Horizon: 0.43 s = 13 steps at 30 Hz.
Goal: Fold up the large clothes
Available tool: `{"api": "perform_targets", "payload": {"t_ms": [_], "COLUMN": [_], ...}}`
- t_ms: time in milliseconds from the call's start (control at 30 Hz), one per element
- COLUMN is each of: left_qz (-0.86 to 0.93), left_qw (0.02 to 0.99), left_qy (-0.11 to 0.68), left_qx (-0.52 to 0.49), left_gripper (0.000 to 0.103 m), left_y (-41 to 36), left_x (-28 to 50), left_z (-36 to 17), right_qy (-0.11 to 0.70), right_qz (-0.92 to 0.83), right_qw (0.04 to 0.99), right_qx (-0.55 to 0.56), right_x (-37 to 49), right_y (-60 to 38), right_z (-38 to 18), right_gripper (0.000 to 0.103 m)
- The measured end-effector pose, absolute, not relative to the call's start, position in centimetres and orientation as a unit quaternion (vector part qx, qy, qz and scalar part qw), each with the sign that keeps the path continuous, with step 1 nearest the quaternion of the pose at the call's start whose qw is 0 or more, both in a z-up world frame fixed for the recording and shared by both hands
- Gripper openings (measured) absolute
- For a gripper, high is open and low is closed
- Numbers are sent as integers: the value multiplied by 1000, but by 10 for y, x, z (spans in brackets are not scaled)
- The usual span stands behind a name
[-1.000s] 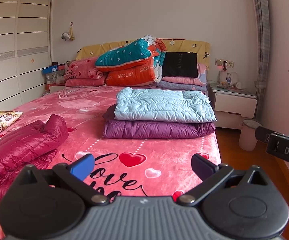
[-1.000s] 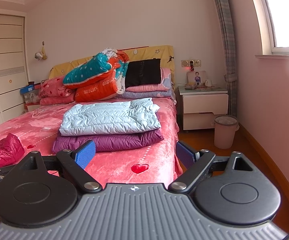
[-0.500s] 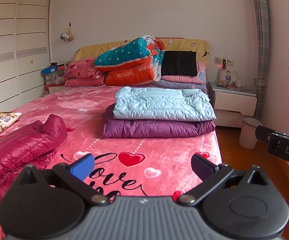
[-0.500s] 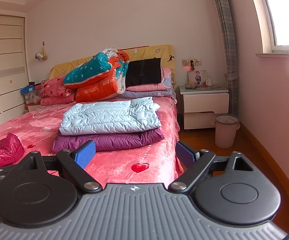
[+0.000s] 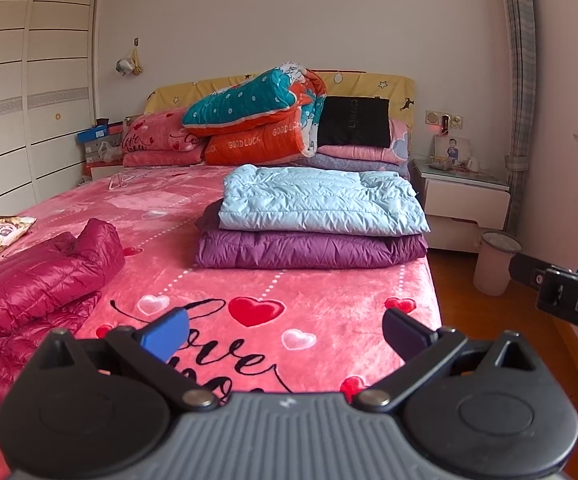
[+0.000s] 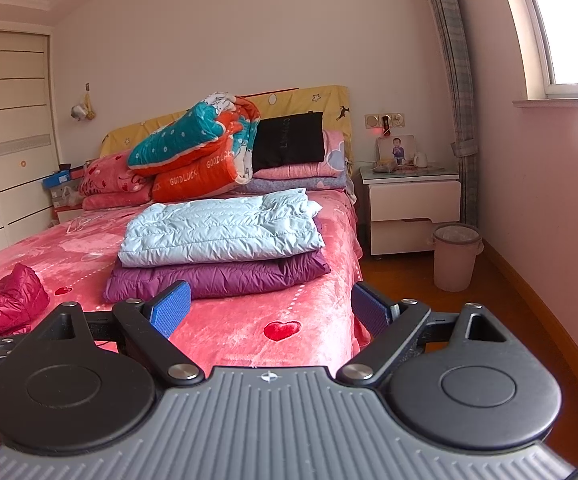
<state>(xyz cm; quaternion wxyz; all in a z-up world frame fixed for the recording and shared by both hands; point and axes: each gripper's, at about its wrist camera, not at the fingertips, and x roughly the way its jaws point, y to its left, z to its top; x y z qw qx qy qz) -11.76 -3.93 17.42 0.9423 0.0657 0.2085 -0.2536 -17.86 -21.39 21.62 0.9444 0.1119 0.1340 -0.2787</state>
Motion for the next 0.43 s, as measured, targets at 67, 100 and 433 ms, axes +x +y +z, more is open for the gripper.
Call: {"api": "perform_targets", "payload": {"t_ms": [67, 100, 433], "left_qz": [-252, -252, -196], "left_qw": [943, 942, 947], "left_qy": [209, 211, 248], "left_qx": [65, 64, 55], "left_gripper": [102, 102, 102], "left_y": [-38, -38, -21], "left_x": [-113, -110, -79], "left_z": [170, 167, 116], "right_qy": [136, 138, 163], "right_qz": [-275, -273, -239], "right_qw": [945, 945, 950], "right_qx": [111, 111, 118], "right_x": [-176, -174, -148], "right_y": [-215, -215, -226], "right_z": [214, 213, 186], "right_gripper": [103, 103, 103]}}
